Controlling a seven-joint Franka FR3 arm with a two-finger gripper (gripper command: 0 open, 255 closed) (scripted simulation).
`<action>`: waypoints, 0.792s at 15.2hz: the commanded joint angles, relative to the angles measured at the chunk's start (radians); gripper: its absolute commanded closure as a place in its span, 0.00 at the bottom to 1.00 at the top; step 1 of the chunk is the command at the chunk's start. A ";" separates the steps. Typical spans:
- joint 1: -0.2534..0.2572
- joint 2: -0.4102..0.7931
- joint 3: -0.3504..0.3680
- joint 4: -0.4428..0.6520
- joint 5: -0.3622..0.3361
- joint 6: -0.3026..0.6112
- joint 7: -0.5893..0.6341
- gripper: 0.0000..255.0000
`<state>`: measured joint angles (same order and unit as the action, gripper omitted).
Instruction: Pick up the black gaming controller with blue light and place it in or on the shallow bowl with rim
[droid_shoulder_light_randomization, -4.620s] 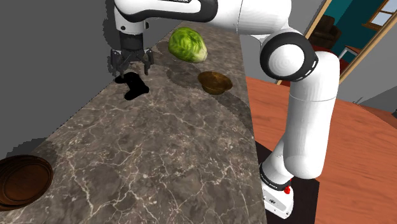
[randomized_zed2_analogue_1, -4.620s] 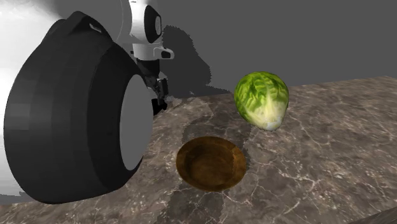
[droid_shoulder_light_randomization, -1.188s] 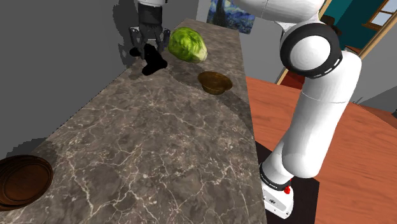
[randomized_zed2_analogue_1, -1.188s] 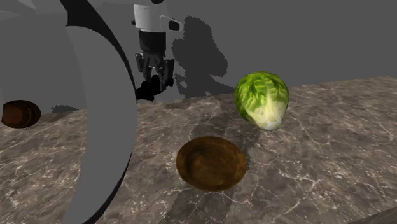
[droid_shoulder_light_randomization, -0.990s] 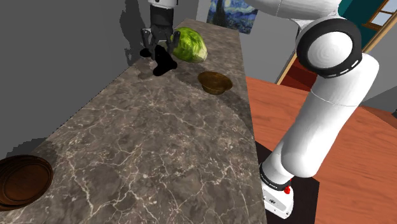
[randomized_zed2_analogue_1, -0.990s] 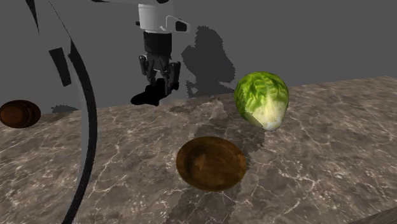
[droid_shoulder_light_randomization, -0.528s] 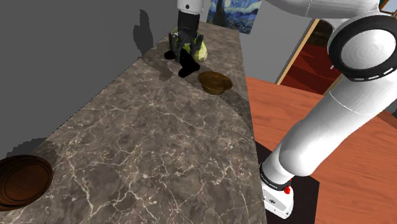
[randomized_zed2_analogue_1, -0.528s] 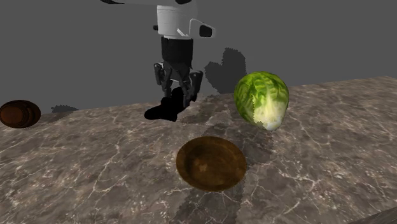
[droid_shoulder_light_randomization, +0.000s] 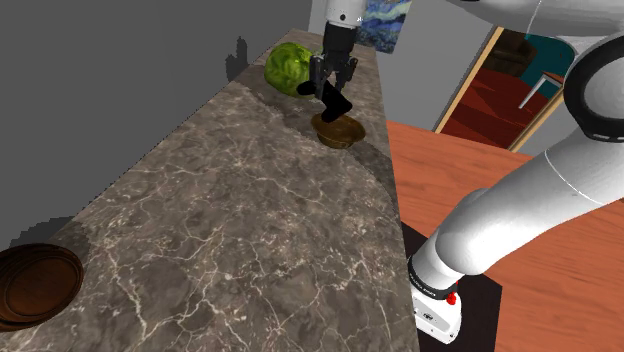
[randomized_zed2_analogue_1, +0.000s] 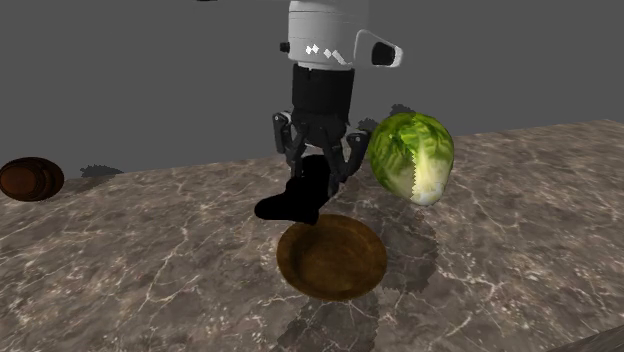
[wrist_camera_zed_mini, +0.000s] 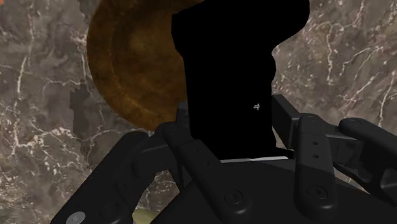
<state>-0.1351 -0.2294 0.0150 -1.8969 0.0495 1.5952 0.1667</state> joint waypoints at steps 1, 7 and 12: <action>-0.019 -0.038 -0.028 -0.042 -0.010 0.002 -0.047 1.00; -0.043 -0.089 -0.067 -0.132 -0.027 0.038 -0.107 1.00; -0.044 -0.092 -0.067 -0.202 -0.027 0.105 -0.109 1.00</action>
<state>-0.1790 -0.3221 -0.0526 -2.0862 0.0221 1.6868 0.0574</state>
